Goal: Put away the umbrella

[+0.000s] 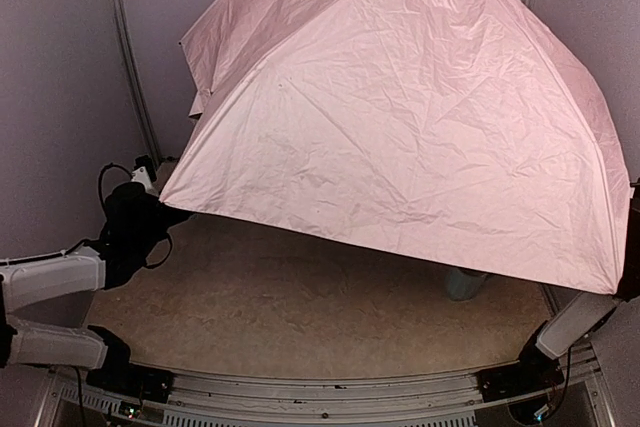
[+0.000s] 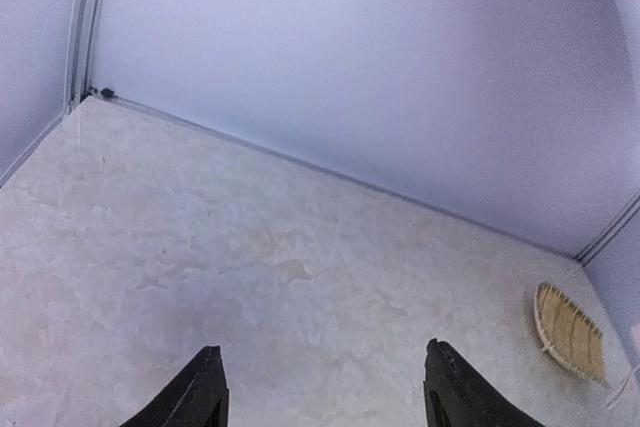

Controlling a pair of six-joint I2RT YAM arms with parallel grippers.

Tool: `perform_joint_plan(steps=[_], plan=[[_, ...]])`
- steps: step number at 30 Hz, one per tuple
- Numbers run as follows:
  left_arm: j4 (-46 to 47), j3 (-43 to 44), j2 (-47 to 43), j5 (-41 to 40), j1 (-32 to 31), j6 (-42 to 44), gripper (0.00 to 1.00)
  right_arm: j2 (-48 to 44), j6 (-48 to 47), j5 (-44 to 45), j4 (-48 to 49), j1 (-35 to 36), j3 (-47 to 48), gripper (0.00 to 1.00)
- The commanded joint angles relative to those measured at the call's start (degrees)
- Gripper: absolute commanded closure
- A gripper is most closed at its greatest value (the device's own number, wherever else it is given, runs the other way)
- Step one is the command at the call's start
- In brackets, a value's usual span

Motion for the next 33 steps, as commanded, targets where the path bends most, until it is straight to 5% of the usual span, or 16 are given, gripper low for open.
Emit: perform_joint_plan(steps=[1, 10, 12, 14, 18, 21, 25, 29, 33], plan=[[-2.1, 6.7, -4.2, -6.3, 0.9, 0.6, 0.33, -1.4, -1.3, -7.1, -5.1, -0.2, -2.6, 1.0], [-6.9, 16.6, -17.0, -10.3, 2.0, 5.9, 0.36, -0.8, -0.6, -17.3, -9.4, -0.2, -7.8, 1.0], [-7.0, 18.4, -17.1, -4.2, 1.9, 6.4, 0.36, 0.3, 0.4, -18.7, -9.5, -0.1, -8.3, 1.0], [-6.6, 21.0, -14.4, 10.7, 1.8, 8.5, 0.33, 2.1, 2.0, -19.6, -9.5, 0.2, -7.9, 1.0], [-6.4, 28.4, -3.3, 32.6, -1.2, 9.7, 0.17, 6.7, 2.9, -22.4, -8.9, 2.3, -5.1, 1.0], [-7.1, 33.5, 4.0, 38.1, -4.8, 12.2, 0.09, 9.6, 2.7, -23.5, -8.2, 4.9, -2.4, 1.0], [-8.7, 36.2, 8.5, 35.8, -10.4, 18.4, 0.07, 12.9, 2.3, -24.4, -7.0, 7.3, 1.1, 1.0], [-10.3, 36.7, 9.9, 28.0, -11.4, 20.0, 0.17, 15.8, 4.5, -24.9, -4.6, 8.4, 4.3, 1.0], [-6.0, 35.8, 7.2, 27.1, -12.1, 21.1, 0.5, 18.9, 5.3, -25.9, -4.4, 9.3, 8.0, 1.0]])
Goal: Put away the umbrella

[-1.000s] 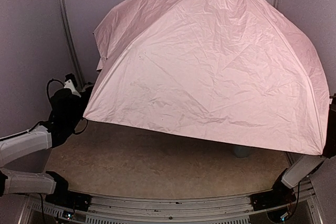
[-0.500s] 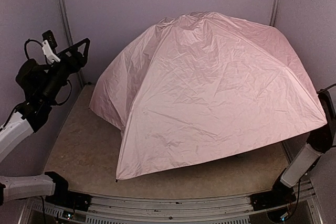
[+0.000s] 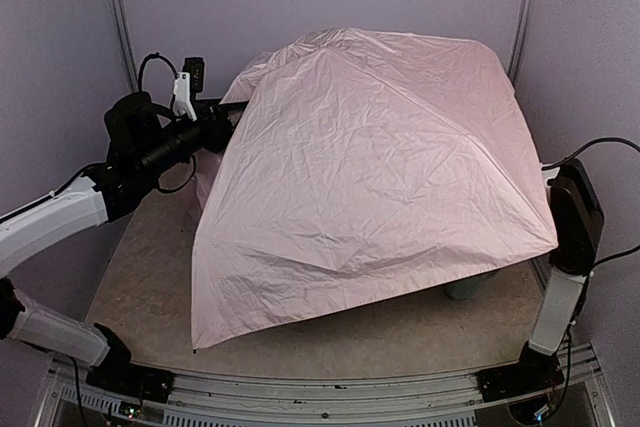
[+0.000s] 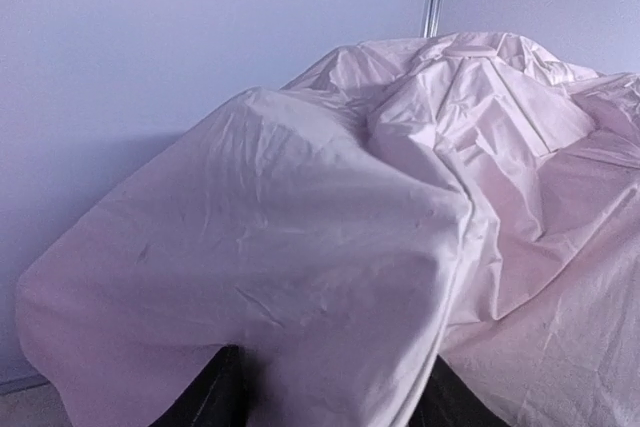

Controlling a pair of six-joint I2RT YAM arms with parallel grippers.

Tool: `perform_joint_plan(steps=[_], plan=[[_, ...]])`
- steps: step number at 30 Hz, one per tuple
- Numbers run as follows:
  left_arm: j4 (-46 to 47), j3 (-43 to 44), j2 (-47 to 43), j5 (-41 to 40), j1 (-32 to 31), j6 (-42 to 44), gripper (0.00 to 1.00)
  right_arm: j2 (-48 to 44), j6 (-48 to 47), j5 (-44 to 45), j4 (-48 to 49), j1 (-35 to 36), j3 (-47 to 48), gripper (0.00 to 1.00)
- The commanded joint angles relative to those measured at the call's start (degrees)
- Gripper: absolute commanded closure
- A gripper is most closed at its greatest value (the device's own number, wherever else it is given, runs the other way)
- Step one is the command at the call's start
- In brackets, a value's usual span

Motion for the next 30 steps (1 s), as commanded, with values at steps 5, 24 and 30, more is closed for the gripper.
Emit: perform_joint_plan(steps=[5, 24, 30], plan=[[4.3, 3.0, -4.7, -0.6, -5.1, 9.1, 0.72, 6.2, 5.2, -3.8, 7.2, 4.0, 10.3, 1.0], [-18.2, 15.0, -0.2, -9.9, -12.1, 15.1, 0.8, 18.6, 1.7, -8.5, 9.1, 6.3, 11.7, 0.97], [-9.3, -3.9, 3.4, -5.5, -11.0, 12.9, 0.87, 20.3, 3.1, -8.2, 22.0, 3.7, -3.9, 0.99]])
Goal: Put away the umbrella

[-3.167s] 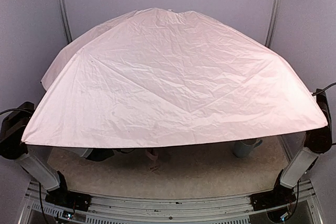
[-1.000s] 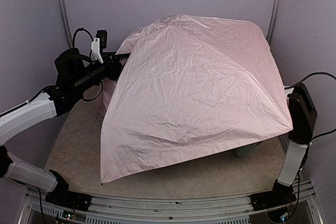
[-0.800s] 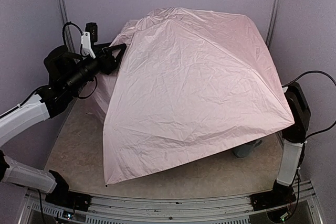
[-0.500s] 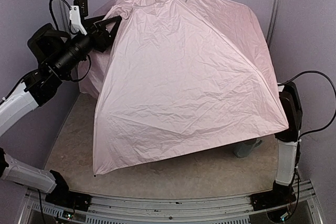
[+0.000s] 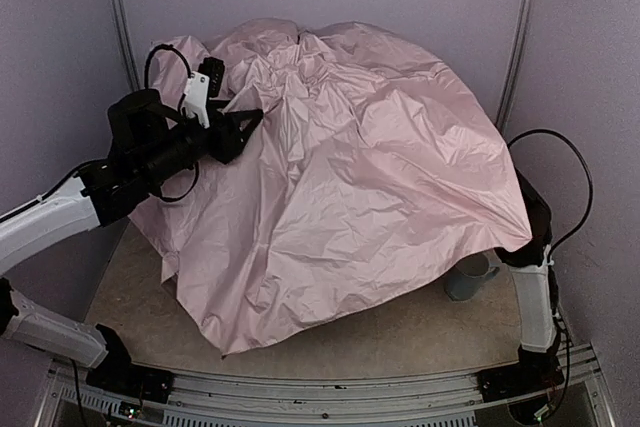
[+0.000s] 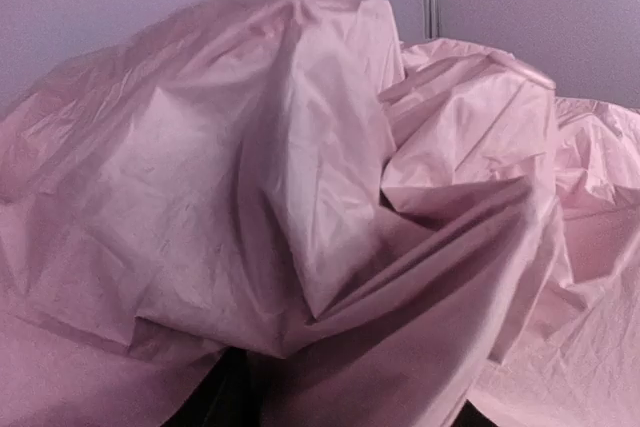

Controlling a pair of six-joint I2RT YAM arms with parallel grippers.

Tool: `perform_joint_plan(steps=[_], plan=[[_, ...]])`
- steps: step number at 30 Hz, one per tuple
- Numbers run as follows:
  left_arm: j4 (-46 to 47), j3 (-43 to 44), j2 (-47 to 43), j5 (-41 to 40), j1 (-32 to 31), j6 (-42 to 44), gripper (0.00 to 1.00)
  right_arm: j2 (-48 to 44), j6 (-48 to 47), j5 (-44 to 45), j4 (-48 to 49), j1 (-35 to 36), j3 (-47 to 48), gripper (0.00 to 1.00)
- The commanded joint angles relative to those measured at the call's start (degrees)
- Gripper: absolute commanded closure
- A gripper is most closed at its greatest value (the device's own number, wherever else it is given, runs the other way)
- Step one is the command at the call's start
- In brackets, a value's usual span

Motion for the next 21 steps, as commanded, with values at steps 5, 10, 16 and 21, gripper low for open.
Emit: perform_joint_plan(steps=[5, 10, 16, 21], plan=[[2.2, -10.7, 9.9, 11.3, -2.5, -1.0, 0.92, 1.9, -10.3, -6.0, -19.3, 1.5, -7.4, 0.98], [4.6, -16.4, 6.4, 12.0, 1.2, -4.3, 0.9, -0.1, -9.1, -1.7, -13.7, 1.3, -14.6, 0.99], [3.0, -12.8, 1.3, 11.9, 1.9, -3.9, 0.86, -6.6, -10.0, -1.6, -21.0, 1.2, -9.6, 0.99], [2.7, -10.7, -4.9, 11.4, -0.2, -2.6, 0.45, -13.1, -8.5, -1.4, -29.1, 1.2, -5.0, 1.0]])
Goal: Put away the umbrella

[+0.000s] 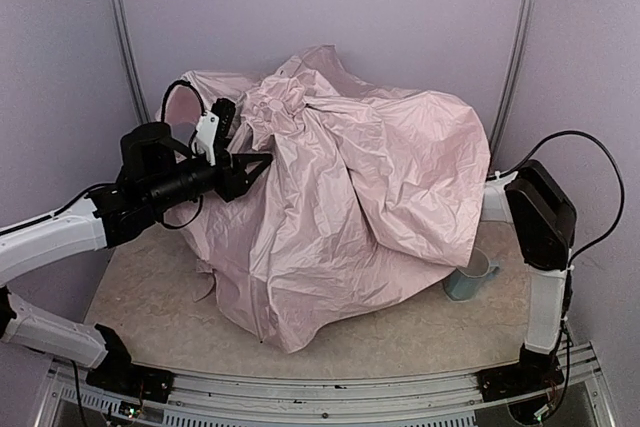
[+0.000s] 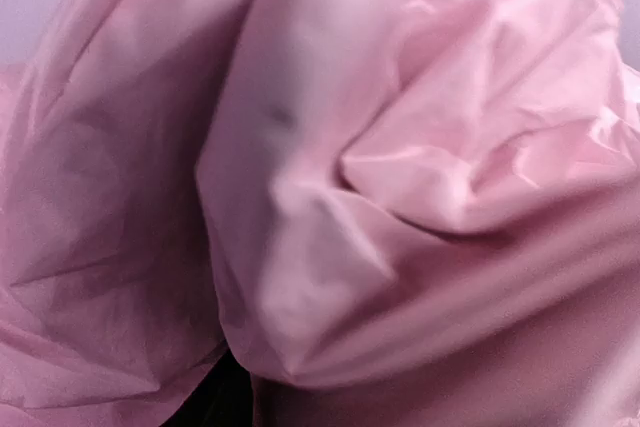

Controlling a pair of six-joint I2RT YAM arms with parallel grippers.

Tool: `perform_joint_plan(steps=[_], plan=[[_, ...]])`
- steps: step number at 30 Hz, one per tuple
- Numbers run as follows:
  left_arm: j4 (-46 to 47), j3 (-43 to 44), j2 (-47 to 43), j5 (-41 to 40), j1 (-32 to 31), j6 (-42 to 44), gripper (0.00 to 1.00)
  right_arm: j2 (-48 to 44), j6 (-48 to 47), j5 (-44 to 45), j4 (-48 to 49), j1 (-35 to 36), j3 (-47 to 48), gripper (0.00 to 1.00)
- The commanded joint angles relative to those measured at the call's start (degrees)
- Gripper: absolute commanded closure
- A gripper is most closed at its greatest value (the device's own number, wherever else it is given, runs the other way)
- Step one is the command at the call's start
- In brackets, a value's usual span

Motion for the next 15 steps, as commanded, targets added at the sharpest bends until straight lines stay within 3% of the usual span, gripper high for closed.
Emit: perform_joint_plan(steps=[1, 7, 15], plan=[[-1.6, 2.4, -6.4, -0.7, -2.5, 1.4, 0.4, -7.5, 6.6, 1.3, -14.1, 1.0, 3.6, 1.0], [-4.1, 3.2, -13.9, -2.4, -5.5, 4.1, 0.19, -12.8, 9.1, 3.5, -18.8, -0.1, 2.5, 1.0], [-1.3, 3.5, -20.4, 0.8, -6.0, 3.2, 0.05, -14.8, 12.9, 5.3, -22.4, -2.3, 2.7, 1.0]])
